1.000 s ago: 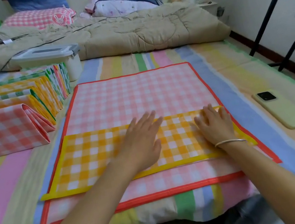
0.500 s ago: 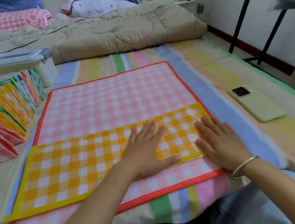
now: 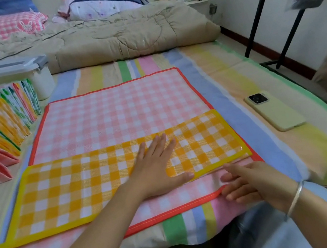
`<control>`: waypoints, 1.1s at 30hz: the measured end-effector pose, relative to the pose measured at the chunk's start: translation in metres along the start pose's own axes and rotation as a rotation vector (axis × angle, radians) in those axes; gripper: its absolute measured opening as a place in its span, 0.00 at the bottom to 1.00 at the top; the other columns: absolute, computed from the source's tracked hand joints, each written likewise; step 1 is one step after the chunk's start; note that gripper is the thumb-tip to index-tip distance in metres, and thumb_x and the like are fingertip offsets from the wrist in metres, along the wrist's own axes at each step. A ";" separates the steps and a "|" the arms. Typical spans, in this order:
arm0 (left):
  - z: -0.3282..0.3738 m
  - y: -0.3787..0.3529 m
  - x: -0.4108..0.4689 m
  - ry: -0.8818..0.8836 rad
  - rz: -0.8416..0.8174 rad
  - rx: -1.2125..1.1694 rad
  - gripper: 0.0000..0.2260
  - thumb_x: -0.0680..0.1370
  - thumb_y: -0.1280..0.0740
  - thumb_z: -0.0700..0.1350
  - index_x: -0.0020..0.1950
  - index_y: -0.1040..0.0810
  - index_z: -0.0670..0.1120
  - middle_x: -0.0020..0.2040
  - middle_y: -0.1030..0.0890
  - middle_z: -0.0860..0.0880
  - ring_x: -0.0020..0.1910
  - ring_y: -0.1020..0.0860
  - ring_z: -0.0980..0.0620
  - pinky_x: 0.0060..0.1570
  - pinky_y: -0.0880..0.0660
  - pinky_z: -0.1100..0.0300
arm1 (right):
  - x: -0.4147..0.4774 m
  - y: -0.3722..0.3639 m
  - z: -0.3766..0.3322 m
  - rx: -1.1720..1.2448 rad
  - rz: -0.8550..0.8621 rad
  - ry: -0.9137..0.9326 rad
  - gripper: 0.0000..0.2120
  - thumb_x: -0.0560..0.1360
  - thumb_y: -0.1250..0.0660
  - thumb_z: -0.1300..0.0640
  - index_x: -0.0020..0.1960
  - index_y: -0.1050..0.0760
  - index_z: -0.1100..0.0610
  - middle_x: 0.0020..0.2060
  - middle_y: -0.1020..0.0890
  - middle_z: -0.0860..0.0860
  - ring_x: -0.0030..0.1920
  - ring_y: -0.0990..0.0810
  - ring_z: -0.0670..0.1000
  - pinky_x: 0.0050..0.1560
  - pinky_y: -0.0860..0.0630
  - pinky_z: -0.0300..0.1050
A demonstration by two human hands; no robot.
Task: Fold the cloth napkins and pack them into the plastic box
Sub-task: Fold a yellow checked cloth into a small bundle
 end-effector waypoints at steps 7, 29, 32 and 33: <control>0.000 0.001 -0.003 -0.003 -0.018 0.003 0.50 0.67 0.54 0.81 0.80 0.65 0.56 0.79 0.69 0.52 0.77 0.71 0.53 0.76 0.67 0.42 | 0.002 0.002 -0.010 0.235 0.054 0.058 0.17 0.78 0.34 0.51 0.48 0.22 0.67 0.37 0.15 0.61 0.22 0.23 0.48 0.21 0.26 0.37; 0.014 0.027 0.009 -0.058 0.003 -0.049 0.50 0.64 0.37 0.79 0.80 0.45 0.57 0.82 0.53 0.58 0.80 0.58 0.52 0.78 0.58 0.45 | 0.014 -0.007 -0.016 0.423 0.202 0.303 0.07 0.80 0.37 0.60 0.56 0.23 0.60 0.47 0.15 0.59 0.43 0.14 0.57 0.38 0.17 0.47; 0.014 0.026 0.010 -0.015 0.012 -0.209 0.43 0.69 0.40 0.77 0.79 0.41 0.58 0.81 0.51 0.60 0.80 0.57 0.55 0.78 0.56 0.46 | 0.020 -0.017 -0.018 0.567 0.085 0.360 0.13 0.78 0.35 0.62 0.62 0.25 0.55 0.53 0.16 0.54 0.50 0.15 0.54 0.41 0.18 0.45; 0.014 0.026 0.011 0.005 0.032 -0.254 0.39 0.71 0.42 0.76 0.78 0.38 0.59 0.81 0.49 0.60 0.80 0.55 0.55 0.78 0.55 0.47 | 0.024 -0.021 -0.019 0.588 0.079 0.372 0.15 0.77 0.34 0.63 0.63 0.26 0.55 0.54 0.16 0.55 0.51 0.15 0.55 0.43 0.18 0.46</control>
Point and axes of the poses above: each hand's wrist, its own x-axis towards the middle knuckle, its own y-axis out of the back of the hand, z = x × y, the point moved 3 cm from there along x, towards the middle knuckle
